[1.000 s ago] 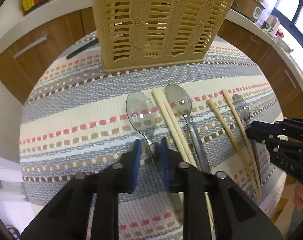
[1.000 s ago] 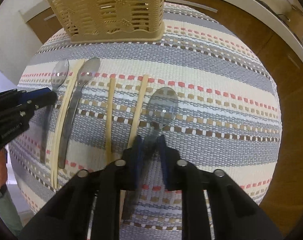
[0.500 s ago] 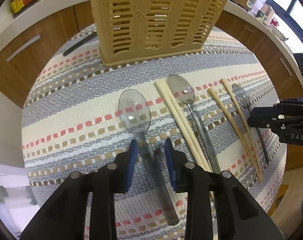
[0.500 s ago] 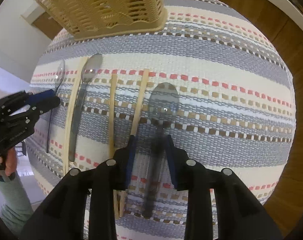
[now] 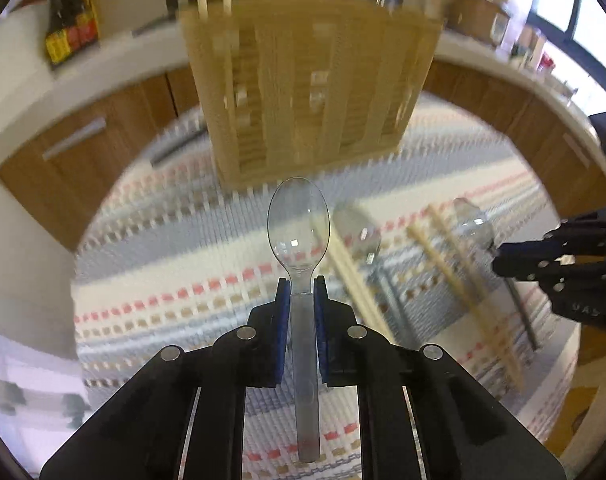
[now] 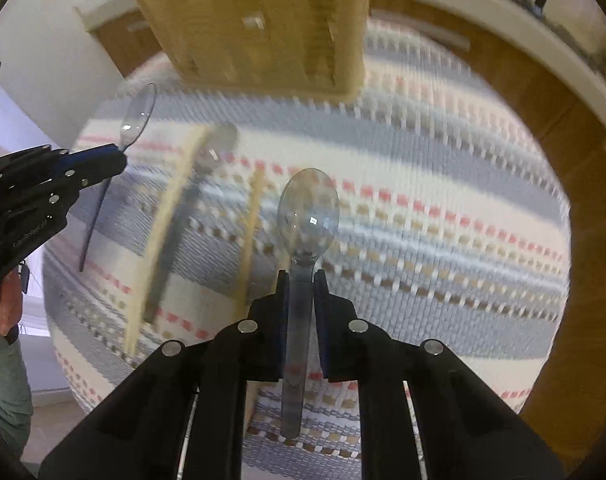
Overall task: Organize utensils
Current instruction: 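Lift both held spoons and carry them over the beige basket, then open both tools to drop the spoons into the basket, then grasp a wooden chopstick with the left tool while the right tool grasps another chopstick, then lift both chopsticks and carry them over the beige basket, then open both tools to drop the chopsticks into the basket, then grasp a clear spoon with the left tool while the right tool grasps a chopstick, then lift the spoon and chopstick and carry both over the beige basket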
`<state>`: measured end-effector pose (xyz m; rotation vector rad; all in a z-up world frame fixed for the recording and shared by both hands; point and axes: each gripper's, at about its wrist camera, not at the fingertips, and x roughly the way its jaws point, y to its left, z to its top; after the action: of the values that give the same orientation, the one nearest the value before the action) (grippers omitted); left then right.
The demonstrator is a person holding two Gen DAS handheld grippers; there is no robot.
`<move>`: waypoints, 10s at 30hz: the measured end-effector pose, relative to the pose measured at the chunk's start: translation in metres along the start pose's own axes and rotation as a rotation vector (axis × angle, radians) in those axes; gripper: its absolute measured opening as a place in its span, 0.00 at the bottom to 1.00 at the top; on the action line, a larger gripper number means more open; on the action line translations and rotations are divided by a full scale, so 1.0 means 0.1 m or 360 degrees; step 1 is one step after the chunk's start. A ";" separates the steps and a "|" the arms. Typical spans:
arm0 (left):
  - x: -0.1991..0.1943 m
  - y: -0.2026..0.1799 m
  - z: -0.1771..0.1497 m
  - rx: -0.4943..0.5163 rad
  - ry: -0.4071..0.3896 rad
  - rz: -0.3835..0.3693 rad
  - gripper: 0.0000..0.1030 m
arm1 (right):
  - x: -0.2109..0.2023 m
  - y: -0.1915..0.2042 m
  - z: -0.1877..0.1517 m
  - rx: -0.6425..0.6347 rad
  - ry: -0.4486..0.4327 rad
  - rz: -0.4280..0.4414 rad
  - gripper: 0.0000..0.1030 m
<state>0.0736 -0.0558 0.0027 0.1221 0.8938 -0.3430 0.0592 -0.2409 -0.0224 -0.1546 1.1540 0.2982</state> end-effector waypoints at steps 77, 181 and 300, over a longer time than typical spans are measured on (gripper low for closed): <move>-1.17 0.69 0.79 -0.0223 -0.1185 -0.0096 0.43 | -1.04 -0.37 0.59 0.0155 -0.1057 0.0173 0.13; -1.41 0.07 1.30 -0.0163 -0.1092 -0.0046 0.10 | -1.64 -0.12 1.08 -0.0005 -0.1137 0.0122 0.04; 0.84 -0.75 0.23 0.0167 0.0277 0.0072 0.09 | 0.38 -0.02 0.03 0.0000 0.0127 -0.0017 0.03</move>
<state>0.1136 -0.1526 -0.0456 0.2716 1.0434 -0.3410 0.0771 -0.2364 -0.0561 -0.1737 1.2318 0.2849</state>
